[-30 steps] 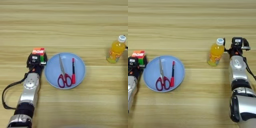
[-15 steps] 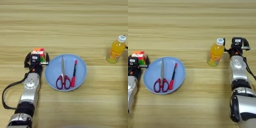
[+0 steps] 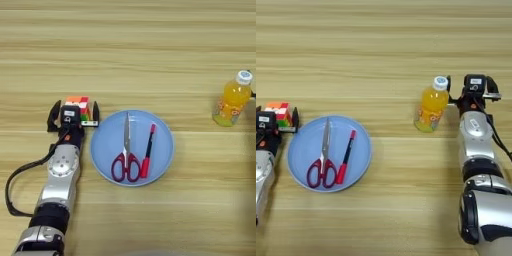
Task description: Move the objects on the table
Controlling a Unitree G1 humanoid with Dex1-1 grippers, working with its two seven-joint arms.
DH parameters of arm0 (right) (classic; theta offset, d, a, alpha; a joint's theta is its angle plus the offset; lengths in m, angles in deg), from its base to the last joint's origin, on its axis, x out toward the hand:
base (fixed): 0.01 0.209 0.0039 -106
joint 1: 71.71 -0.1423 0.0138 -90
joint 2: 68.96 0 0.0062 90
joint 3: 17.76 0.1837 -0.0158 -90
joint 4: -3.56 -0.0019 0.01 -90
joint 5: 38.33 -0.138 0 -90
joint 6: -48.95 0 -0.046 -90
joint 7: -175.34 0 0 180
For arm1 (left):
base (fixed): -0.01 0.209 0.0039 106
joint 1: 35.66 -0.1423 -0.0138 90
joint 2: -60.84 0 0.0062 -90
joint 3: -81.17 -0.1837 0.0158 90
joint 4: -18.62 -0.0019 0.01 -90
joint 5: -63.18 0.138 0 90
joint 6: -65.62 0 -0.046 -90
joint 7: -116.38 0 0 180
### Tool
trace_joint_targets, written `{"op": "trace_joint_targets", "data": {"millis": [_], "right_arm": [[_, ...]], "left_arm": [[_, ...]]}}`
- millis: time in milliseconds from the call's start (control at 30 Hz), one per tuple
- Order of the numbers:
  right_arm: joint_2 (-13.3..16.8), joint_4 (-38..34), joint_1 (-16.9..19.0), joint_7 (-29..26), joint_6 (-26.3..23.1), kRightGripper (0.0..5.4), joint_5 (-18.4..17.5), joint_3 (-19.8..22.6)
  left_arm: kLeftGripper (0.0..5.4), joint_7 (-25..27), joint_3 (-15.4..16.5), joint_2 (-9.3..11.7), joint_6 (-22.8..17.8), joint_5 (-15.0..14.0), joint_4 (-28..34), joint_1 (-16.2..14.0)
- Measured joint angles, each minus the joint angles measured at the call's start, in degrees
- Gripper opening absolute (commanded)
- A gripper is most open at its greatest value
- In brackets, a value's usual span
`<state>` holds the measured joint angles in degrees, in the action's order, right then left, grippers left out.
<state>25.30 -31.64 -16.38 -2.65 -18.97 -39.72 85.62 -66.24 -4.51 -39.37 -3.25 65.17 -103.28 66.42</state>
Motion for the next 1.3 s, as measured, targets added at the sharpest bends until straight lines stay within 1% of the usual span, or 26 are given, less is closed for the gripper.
{"op": "trace_joint_targets", "data": {"millis": [133,467,567,667,767,800,833,867,1000,1067,1133,1200,1300], "right_arm": [[0.0,-1.2,0.1,0.2,0.0,5.4,0.0,0.4],[0.3,-4.2,0.8,1.3,0.0,5.4,0.0,1.5],[0.6,-5.8,1.5,1.8,0.1,5.4,0.0,1.9],[1.5,-10.1,2.4,2.6,0.4,5.4,0.0,2.4],[2.1,-16.4,4.2,2.6,0.1,5.4,0.0,2.8],[2.2,-19.6,5.4,2.6,-0.4,5.4,-0.1,3.0],[2.2,-24.5,7.0,2.4,-1.3,5.4,-0.5,3.2],[2.2,-27.2,7.7,2.3,-2.1,5.4,-0.9,3.5],[2.1,-41.6,11.5,0.1,-7.8,5.4,-3.1,3.7],[1.8,-45.7,13.0,-0.7,-9.5,5.4,-3.8,3.3],[1.2,-52.9,15.6,-2.2,-13.3,5.4,-5.4,2.5],[1.1,-59.2,17.3,-4.0,-16.7,5.4,-7.2,1.4],[1.0,-68.8,20.1,-9.3,-22.8,5.4,-9.6,-3.3]], "left_arm": [[5.38,-0.2,0.0,0.0,1.7,0.1,1.0,0.1],[5.38,0.1,0.2,0.0,2.3,-0.1,2.3,0.6],[5.38,0.0,0.6,0.1,2.4,-0.1,2.3,0.7],[5.38,0.0,1.1,0.5,2.4,-0.1,2.3,1.1],[5.38,-0.2,1.2,0.6,2.4,0.0,2.3,1.3],[5.38,-0.4,1.2,0.5,2.5,0.0,2.3,1.4],[5.38,-0.6,1.2,0.5,2.5,0.0,2.3,1.4],[5.38,-0.7,1.2,0.5,2.5,0.1,2.3,1.4],[5.38,-1.2,1.2,0.4,2.5,0.1,2.3,1.8],[5.38,-1.3,1.2,0.4,2.5,0.1,2.2,2.1],[5.38,-1.7,1.2,0.4,2.6,0.2,2.2,2.4],[5.38,-1.8,1.2,0.4,2.6,0.2,2.1,2.4],[5.38,-2.1,1.2,0.4,2.8,0.2,2.0,2.4]]}}
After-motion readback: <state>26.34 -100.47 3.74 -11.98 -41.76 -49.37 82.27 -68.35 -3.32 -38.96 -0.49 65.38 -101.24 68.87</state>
